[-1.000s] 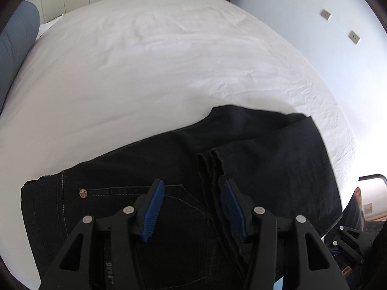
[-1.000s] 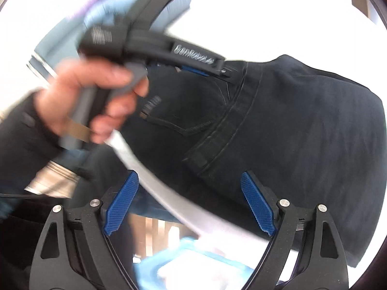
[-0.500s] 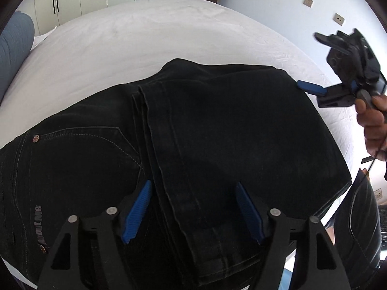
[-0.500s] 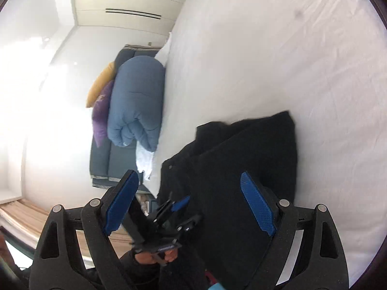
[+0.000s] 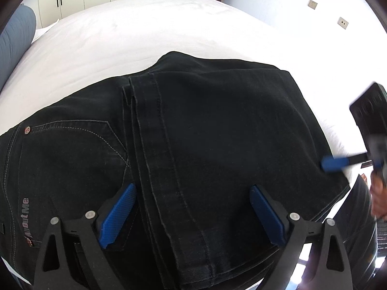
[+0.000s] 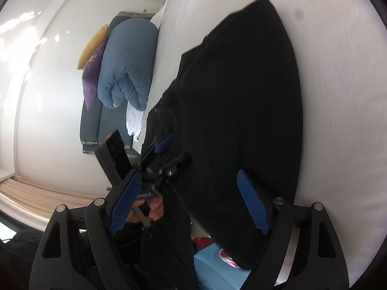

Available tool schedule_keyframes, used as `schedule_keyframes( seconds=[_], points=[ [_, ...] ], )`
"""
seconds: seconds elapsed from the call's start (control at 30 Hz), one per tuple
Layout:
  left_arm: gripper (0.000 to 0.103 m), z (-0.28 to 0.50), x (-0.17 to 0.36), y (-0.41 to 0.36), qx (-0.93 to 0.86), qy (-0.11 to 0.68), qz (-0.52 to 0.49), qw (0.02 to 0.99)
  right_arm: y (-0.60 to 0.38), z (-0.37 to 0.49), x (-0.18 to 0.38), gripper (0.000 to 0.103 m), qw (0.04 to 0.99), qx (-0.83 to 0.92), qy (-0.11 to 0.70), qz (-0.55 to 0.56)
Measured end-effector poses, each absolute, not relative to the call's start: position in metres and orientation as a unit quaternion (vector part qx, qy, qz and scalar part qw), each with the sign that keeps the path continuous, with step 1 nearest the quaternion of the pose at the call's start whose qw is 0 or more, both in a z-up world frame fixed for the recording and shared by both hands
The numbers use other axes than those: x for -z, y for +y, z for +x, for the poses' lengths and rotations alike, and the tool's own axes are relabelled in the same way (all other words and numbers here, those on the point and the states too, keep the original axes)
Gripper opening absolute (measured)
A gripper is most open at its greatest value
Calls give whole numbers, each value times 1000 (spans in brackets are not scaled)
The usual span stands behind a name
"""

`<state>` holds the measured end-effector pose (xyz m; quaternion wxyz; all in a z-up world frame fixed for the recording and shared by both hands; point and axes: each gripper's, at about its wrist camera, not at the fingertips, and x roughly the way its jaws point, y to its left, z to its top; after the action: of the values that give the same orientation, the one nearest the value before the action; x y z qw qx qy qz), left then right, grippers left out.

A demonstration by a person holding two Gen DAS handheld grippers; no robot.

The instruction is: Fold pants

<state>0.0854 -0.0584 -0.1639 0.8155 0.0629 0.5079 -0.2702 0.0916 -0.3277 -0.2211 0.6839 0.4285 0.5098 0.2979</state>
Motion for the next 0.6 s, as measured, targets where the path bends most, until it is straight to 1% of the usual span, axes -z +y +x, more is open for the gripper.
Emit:
schedule_keyframes(
  seconds=[0.03, 0.13, 0.17, 0.23, 0.27, 0.33, 0.4, 0.47, 0.53, 0.6],
  points=[
    [95, 86, 164, -58, 270, 507, 63, 816, -318, 79, 222, 81, 682, -300, 512, 426],
    [99, 87, 166, -55, 269, 503, 61, 819, -303, 45, 231, 81, 671, -293, 507, 454],
    [101, 84, 167, -54, 268, 502, 61, 820, -301, 34, 235, 81, 658, -285, 523, 462],
    [102, 82, 168, -57, 264, 499, 60, 823, -291, 14, 228, 82, 667, -248, 556, 430],
    [102, 82, 169, -59, 261, 497, 61, 825, -292, 7, 217, 82, 680, -249, 544, 423],
    [102, 79, 171, -62, 257, 492, 63, 829, -296, 5, 186, 82, 697, -273, 490, 446],
    [102, 76, 170, -61, 255, 489, 60, 832, -310, 13, 150, 82, 721, -297, 430, 455],
    [102, 68, 165, -61, 255, 486, 46, 835, -322, 31, 127, 82, 734, -317, 378, 467],
    [102, 68, 159, -49, 256, 483, 6, 837, -324, 60, 127, 82, 732, -308, 371, 481],
    [102, 64, 147, -30, 249, 471, -41, 845, -323, 86, 153, 82, 720, -268, 400, 501]
  ],
)
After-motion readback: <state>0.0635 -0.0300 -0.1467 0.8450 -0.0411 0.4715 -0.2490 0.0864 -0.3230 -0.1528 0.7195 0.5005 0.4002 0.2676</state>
